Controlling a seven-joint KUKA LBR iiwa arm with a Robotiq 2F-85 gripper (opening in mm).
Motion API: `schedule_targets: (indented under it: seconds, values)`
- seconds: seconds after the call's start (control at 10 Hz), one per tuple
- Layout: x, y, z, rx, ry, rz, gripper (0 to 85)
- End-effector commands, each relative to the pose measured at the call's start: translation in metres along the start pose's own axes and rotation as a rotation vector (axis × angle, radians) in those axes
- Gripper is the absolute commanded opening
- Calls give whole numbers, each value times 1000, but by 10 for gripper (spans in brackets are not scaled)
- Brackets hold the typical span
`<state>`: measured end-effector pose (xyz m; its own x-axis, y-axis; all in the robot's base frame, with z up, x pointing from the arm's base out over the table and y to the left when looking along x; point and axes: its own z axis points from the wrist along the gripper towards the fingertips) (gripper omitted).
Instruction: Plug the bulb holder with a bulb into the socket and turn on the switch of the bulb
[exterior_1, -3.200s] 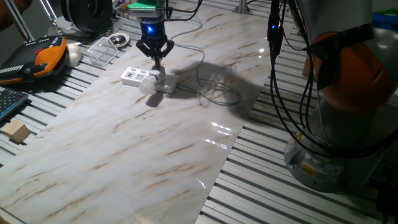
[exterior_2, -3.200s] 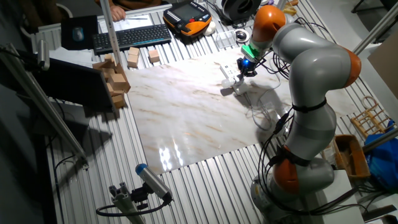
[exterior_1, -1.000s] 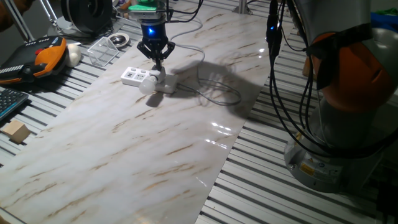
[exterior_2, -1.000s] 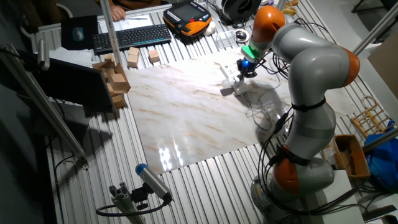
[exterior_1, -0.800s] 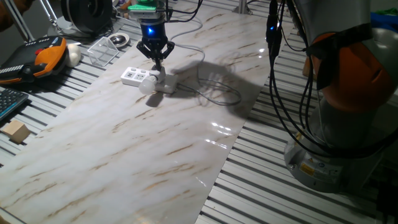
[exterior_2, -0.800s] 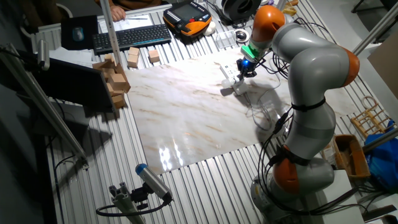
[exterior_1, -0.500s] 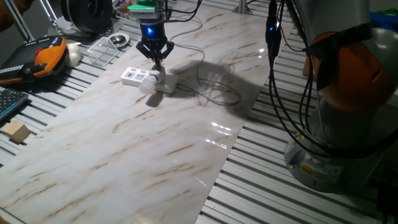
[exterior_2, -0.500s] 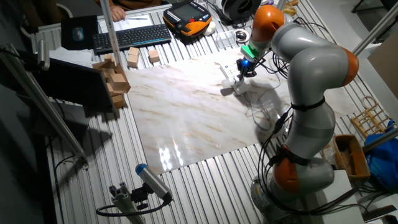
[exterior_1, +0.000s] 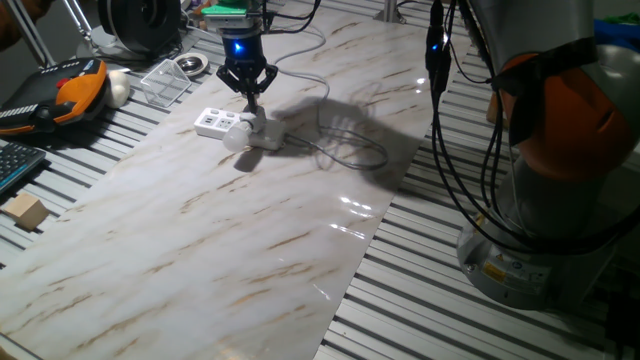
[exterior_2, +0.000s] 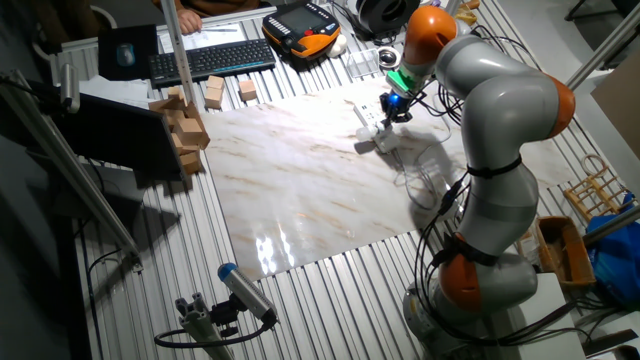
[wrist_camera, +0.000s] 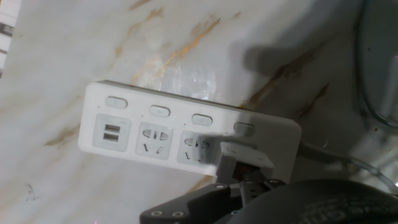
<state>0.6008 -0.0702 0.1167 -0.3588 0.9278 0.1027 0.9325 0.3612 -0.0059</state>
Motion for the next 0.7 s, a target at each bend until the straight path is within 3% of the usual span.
schedule_targets:
  seconds: [0.0, 0.6]
  values:
    - [-1, 1, 2, 0, 0, 0, 0]
    - [-3, 5, 7, 8, 11, -2, 0]
